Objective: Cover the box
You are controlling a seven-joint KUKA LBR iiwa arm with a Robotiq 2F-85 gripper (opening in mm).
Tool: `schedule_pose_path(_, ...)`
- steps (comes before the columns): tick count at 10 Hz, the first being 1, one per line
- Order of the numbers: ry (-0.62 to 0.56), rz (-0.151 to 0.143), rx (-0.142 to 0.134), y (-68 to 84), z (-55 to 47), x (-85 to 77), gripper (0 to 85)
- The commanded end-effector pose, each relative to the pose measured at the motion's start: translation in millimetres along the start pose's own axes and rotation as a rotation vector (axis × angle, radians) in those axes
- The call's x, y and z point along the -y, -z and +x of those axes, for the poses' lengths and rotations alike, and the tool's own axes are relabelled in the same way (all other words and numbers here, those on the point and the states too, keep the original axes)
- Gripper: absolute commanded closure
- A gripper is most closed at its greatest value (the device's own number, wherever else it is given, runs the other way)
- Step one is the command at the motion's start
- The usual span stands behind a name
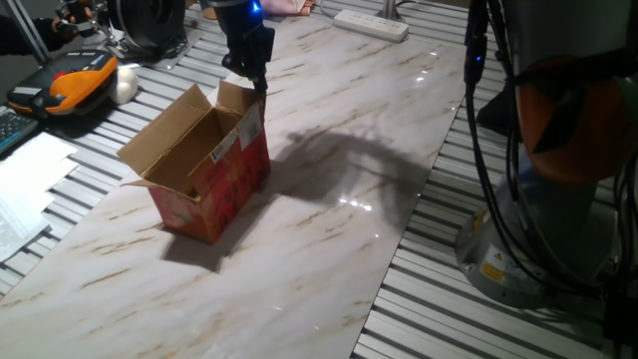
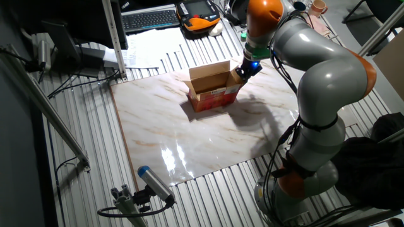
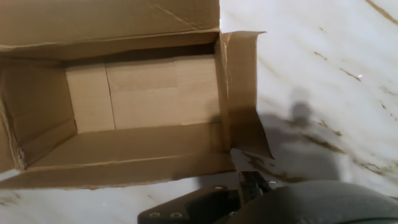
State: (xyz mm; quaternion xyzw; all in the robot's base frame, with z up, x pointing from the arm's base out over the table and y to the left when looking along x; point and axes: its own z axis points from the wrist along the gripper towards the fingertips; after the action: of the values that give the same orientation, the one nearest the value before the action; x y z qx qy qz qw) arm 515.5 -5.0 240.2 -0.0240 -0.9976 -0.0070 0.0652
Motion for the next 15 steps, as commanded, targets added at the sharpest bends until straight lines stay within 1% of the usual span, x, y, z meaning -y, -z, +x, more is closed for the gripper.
schedule_pose_path(1,0.007,0.001,-0.001,6.2,-0.5,2.8,85.0)
schedule_pose_path(2,0.008,-0.01,-0.006,16.2,-0.8,7.1,85.0)
schedule_pose_path(3,0.007,-0.004,-0.004,21.2,-1.4,9.2,85.0)
schedule_pose_path(4,0.007,-0.004,-0.003,22.8,-2.2,10.5,85.0)
schedule_pose_path(6,0.008,-0.052,-0.008,22.8,-2.2,10.5,85.0)
schedule_pose_path(7,0.018,-0.048,-0.009,22.8,-2.2,10.5,85.0)
schedule_pose_path(8,0.024,-0.062,-0.023,22.8,-2.2,10.5,85.0)
schedule_pose_path(9,0.033,-0.058,-0.03,22.8,-2.2,10.5,85.0)
schedule_pose_path(10,0.041,-0.04,-0.03,22.8,-2.2,10.5,85.0)
schedule_pose_path(11,0.036,-0.031,-0.028,22.8,-2.2,10.5,85.0)
schedule_pose_path(12,0.02,-0.026,-0.022,22.8,-2.2,10.5,85.0)
schedule_pose_path(13,0.003,-0.019,-0.008,25.7,-3.4,13.4,85.0)
schedule_pose_path(14,-0.015,-0.028,-0.002,32.2,-5.6,18.2,85.0)
schedule_pose_path(15,-0.015,-0.033,-0.004,37.4,-7.1,21.3,85.0)
